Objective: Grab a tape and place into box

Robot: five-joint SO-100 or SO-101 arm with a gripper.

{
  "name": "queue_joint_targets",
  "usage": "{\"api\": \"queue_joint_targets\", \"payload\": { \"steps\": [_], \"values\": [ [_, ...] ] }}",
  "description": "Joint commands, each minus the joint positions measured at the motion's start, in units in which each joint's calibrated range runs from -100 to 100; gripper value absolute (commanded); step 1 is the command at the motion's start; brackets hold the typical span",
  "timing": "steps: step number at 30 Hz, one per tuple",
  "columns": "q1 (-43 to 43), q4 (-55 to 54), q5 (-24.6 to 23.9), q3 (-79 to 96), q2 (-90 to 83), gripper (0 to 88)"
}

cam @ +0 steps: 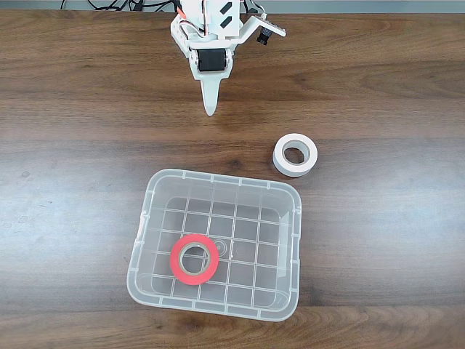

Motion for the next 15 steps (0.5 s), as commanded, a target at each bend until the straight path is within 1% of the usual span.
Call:
{"api": "queue_joint_targets", "payload": {
  "steps": [1, 15],
  "values": [
    [0.04, 0.28, 0.11, -0.96, -0.96, 1.2],
    [0.19, 0.28, -0.20, -0.79, -0.88, 1.4]
  ]
}}
